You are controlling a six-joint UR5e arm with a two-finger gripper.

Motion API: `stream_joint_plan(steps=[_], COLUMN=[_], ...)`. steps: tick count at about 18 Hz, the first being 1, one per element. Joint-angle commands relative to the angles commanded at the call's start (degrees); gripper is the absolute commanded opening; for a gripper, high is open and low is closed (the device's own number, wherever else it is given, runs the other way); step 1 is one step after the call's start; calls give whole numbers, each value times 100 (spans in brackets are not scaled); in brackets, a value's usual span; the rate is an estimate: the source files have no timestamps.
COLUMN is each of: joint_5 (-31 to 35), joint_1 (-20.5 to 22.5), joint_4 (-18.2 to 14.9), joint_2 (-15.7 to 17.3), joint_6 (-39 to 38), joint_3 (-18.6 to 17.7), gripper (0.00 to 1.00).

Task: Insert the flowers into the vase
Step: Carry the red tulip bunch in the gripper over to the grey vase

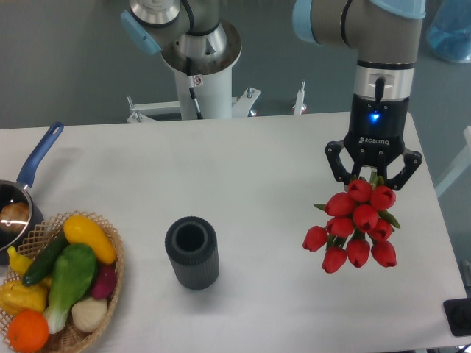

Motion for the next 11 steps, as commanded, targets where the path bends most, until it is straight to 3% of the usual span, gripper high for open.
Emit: stream_joint_plan(steps=[7,11], joint_5=[-61,-561], joint_1=[-88,-176], joint_4=[26,35], joint_2=[-9,-35], joint_6=[-158,-176], joint_3=[-26,-26], gripper=[39,39])
